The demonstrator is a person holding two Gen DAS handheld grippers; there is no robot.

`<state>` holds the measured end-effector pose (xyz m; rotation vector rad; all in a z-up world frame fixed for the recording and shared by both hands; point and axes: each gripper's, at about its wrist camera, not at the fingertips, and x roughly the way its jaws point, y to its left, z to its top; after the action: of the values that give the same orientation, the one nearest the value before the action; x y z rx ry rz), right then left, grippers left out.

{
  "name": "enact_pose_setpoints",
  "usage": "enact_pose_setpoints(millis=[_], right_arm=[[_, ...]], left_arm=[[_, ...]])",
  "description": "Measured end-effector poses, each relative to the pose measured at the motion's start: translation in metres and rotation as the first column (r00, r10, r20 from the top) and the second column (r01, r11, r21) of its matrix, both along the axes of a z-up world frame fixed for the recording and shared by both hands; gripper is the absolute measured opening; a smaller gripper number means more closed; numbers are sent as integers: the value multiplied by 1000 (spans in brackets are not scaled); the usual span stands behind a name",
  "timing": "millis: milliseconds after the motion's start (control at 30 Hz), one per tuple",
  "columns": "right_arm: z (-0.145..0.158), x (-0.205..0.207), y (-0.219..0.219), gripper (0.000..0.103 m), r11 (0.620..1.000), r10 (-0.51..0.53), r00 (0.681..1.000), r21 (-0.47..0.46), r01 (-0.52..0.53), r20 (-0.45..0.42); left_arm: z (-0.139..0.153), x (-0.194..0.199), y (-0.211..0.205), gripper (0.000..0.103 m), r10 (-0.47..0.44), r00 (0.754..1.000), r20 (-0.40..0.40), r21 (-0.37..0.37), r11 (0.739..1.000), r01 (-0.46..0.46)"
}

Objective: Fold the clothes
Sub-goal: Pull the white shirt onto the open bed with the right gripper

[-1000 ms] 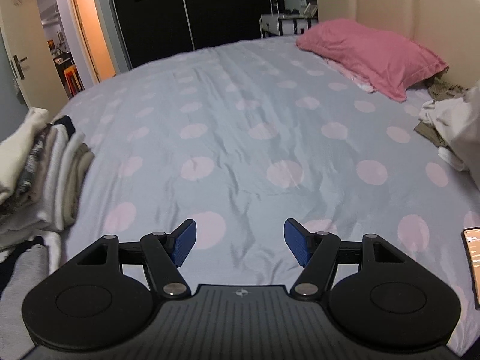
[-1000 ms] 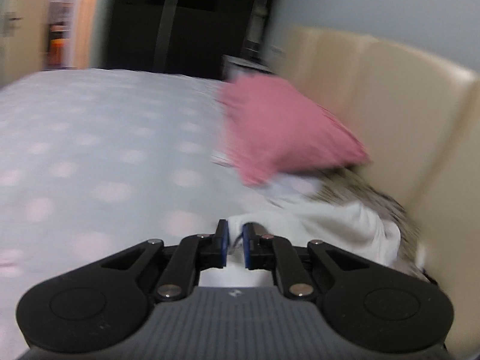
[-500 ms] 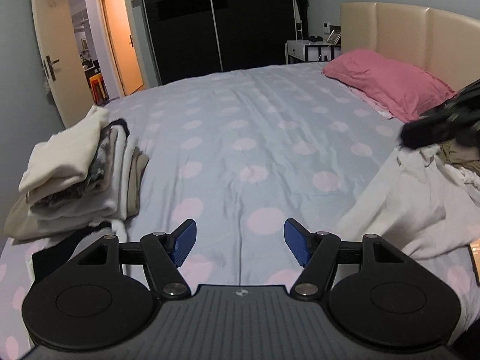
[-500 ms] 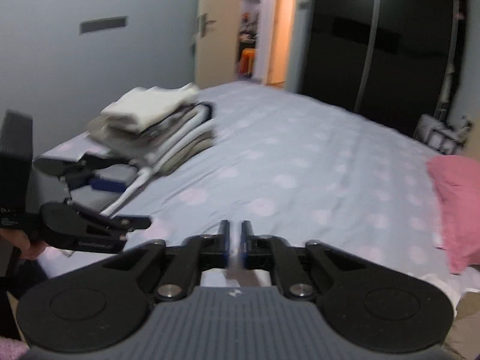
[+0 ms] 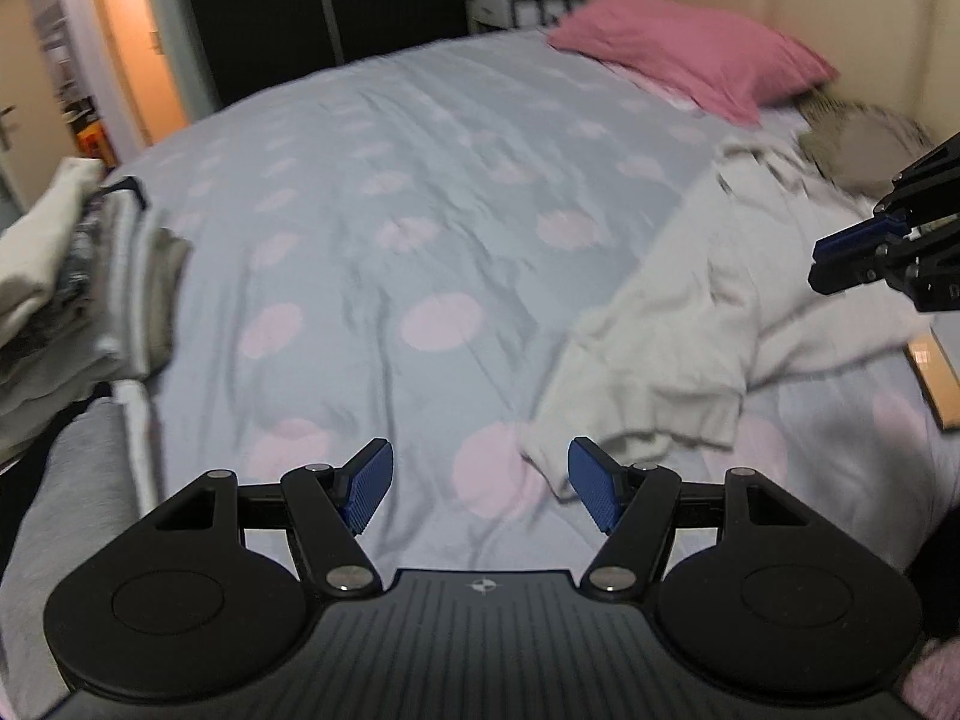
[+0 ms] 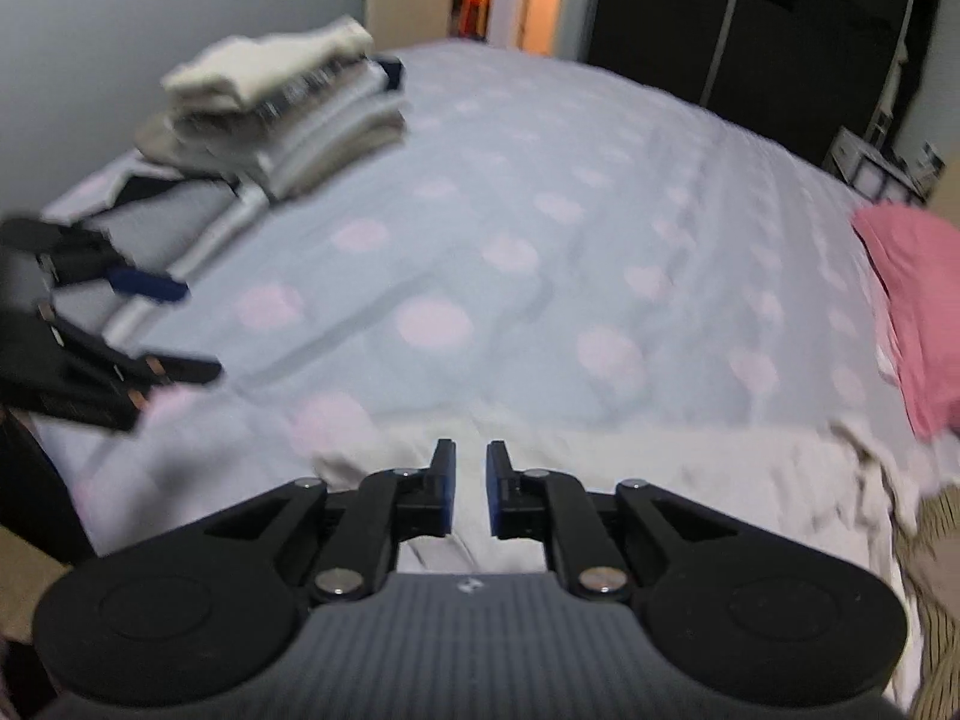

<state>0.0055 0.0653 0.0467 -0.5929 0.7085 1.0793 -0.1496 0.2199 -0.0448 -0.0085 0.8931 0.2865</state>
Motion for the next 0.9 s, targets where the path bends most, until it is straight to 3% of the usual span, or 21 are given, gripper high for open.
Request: enact_pose_setpoints(millis=[67, 233, 400, 467, 567, 667, 767, 800, 867, 900], right_arm=[[-21, 6, -14, 27, 999, -8, 1000, -33, 8, 6], [-68, 9, -13, 33, 993, 57, 997, -102, -52, 48], [-98, -1, 5, 49, 962, 233, 961, -184, -204, 151], [-113, -10, 12, 60, 929, 336, 919, -234, -286, 208], [-138, -22, 18, 60, 862, 478, 827, -337, -377, 295], [-161, -34, 16, 60, 788, 601, 699, -433, -438, 387], [-165, -38, 18, 58, 762, 642, 627, -457, -458, 441], [-167, -38, 19, 56, 755, 652, 604, -464, -464, 457], [-165, -36, 22, 24, 752, 656, 597, -465, -467, 462], [-163, -34, 24, 21, 755, 652, 604, -464, -463, 458]], left_arm=[[-13, 6, -4, 64, -34, 999, -31, 2, 999, 34], [-44, 23, -12, 64, -108, 989, -100, 31, 993, 111], [-71, 39, -12, 64, -144, 979, -142, 20, 989, 148], [-77, 46, -9, 64, -144, 978, -149, 6, 989, 147], [-83, 53, -8, 64, -149, 978, -145, -1, 989, 150], [-87, 60, -7, 64, -156, 978, -135, -4, 988, 157], [-88, 67, -8, 64, -158, 978, -134, -17, 987, 158], [-87, 67, -9, 64, -160, 979, -129, -17, 987, 159], [-84, 68, -12, 64, -166, 979, -117, -10, 986, 165], [-81, 67, -13, 64, -172, 979, -107, -2, 985, 173]])
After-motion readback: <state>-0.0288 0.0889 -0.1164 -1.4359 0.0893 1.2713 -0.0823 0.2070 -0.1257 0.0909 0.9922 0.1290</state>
